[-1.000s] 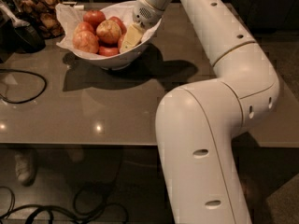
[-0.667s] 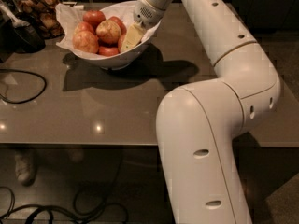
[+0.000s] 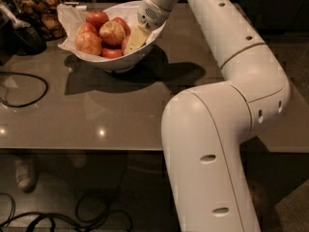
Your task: Pick apple from white bowl
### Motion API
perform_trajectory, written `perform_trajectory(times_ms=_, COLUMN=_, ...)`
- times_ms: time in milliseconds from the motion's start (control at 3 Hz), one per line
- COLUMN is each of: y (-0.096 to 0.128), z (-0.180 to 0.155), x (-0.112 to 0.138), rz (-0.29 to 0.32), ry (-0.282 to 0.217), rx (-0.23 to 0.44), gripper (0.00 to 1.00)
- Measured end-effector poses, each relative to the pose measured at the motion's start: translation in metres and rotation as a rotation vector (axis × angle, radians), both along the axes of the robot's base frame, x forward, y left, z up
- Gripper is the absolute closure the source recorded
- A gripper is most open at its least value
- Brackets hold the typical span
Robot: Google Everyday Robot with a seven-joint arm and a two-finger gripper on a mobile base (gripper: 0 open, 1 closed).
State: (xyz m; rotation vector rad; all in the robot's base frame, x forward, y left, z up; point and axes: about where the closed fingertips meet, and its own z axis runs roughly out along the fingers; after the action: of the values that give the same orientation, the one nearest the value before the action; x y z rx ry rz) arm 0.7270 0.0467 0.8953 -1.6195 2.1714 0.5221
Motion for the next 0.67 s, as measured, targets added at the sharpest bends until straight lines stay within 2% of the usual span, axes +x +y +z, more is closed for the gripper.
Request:
perform_trajectory(times_ms=333, y=0.0, z=0.0, x=0.0, rz=0.0, ry=0.0, rx=0.0, gripper=1.0)
perform_trajectory(times_ms=667, y=0.001, z=0.011, x=0.003, rz=-0.022, ry=-0.021, rx=0.035, gripper=1.0)
